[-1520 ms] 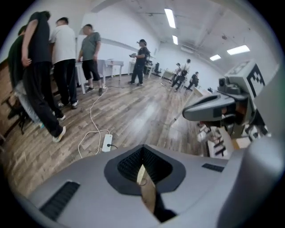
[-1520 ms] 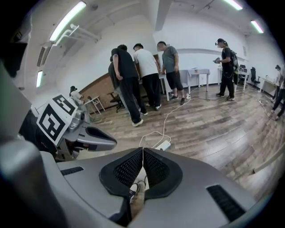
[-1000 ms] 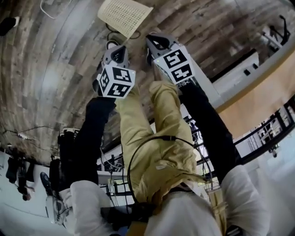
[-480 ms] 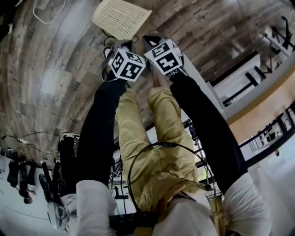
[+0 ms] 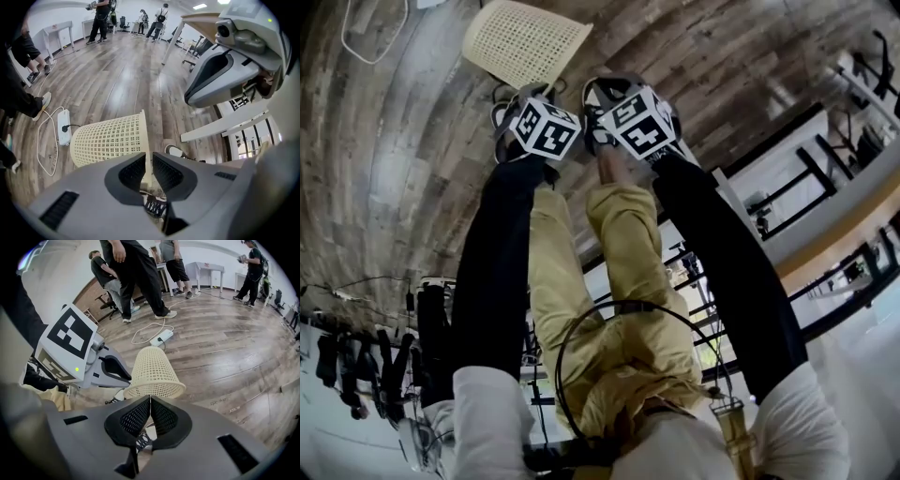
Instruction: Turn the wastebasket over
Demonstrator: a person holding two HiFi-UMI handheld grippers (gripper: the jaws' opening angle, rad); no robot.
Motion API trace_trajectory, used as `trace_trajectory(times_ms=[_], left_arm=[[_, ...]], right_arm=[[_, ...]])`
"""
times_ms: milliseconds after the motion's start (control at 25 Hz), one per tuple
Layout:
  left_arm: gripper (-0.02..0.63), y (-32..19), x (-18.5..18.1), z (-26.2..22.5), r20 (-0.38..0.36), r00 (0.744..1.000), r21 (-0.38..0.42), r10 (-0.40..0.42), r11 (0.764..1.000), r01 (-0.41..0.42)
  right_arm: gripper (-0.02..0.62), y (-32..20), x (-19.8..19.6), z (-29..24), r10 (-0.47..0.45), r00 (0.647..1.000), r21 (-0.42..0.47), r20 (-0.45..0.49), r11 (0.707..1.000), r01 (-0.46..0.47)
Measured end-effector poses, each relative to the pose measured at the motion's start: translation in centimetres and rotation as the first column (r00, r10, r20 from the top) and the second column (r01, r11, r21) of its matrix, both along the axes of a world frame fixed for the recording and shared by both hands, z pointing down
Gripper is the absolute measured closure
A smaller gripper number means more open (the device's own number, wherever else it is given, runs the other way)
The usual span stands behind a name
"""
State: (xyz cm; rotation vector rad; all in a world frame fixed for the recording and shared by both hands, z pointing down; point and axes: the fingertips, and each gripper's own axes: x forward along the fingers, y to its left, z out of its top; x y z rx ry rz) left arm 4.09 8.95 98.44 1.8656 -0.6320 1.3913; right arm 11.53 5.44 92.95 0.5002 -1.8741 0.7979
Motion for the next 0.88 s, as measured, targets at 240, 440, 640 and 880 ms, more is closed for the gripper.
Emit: trace_trajectory(times_ms=[240,440,640,880], left_arm=[[0.554,0.3,0.3,1.8,0.034,0.999,-0.024,0.008,1.0,-0.008],[0.554,0.2,0.4,3.0,0.056,0.998,-0.047,0.021,0.999,-0.019],[0.554,0.2,0.7,3.3,0.059,0.998,-0.055,0.035,0.998,-0.031],[0.548,0.7,0.5,3.6,0.074,0.997,-0.069,0.022,0.997,-0.017]], right_arm=[[0.572,0.4,-0.2,1.1,-0.007,1.0,-0.017,0.026,1.0,0.007],[0.572,0.3,-0.2,1.7,-0.001,0.999,-0.023,0.039,1.0,0.002],[0.572,0.2,0.3,1.9,0.012,0.999,-0.024,0.039,1.0,-0.011],[0.572,0.3,1.5,2.1,0.029,0.999,-0.022,0.033,0.999,-0.028]])
